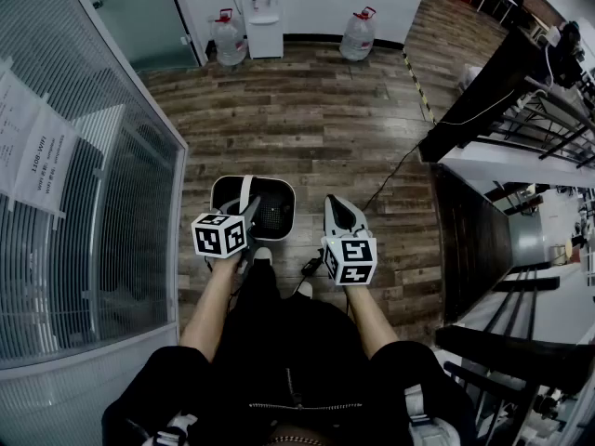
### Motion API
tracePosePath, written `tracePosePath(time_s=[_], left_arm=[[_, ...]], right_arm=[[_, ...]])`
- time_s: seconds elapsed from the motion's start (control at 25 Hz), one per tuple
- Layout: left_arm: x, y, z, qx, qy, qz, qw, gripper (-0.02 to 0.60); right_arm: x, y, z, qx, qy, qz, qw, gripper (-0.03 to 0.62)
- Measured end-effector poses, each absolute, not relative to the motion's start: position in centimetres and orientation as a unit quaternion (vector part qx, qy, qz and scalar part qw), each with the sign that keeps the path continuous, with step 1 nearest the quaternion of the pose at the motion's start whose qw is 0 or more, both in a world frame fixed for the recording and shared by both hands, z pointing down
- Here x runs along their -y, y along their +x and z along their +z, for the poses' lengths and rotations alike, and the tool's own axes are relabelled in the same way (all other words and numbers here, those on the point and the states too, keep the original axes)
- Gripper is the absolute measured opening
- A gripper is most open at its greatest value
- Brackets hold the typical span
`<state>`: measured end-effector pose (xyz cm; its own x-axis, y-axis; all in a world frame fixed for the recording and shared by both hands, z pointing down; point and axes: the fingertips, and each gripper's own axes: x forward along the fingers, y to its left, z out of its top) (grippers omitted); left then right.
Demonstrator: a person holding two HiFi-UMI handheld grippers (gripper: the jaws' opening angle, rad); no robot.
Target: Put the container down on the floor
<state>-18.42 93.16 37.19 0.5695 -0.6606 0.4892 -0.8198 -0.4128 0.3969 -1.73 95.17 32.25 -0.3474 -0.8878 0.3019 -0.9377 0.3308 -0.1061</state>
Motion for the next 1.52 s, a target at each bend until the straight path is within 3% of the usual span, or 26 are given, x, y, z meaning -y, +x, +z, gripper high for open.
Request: tracePosePath(time_s=[0.88,1.08,1.52], left_arm=[[-92.2,-14.5,40.1,0.423,0.835,0.184,0.302,0.018],[-89.0,-14.5,41.4,0.418,0.836,0.255,0.248,0.017],[-78.0,-14.7,42.2,0.41,0.837,0.274,0.238,0.015]], right_arm=[[-94.6,-1.1,35.2,0.817,0.542,0.171,0.095,0.011],[-91.0,-2.2,35.6,0.821,0.533,0.178,0.098,0.011],[-79.7,-3.3,36.7,0.813,0.531,0.208,0.117,0.011]])
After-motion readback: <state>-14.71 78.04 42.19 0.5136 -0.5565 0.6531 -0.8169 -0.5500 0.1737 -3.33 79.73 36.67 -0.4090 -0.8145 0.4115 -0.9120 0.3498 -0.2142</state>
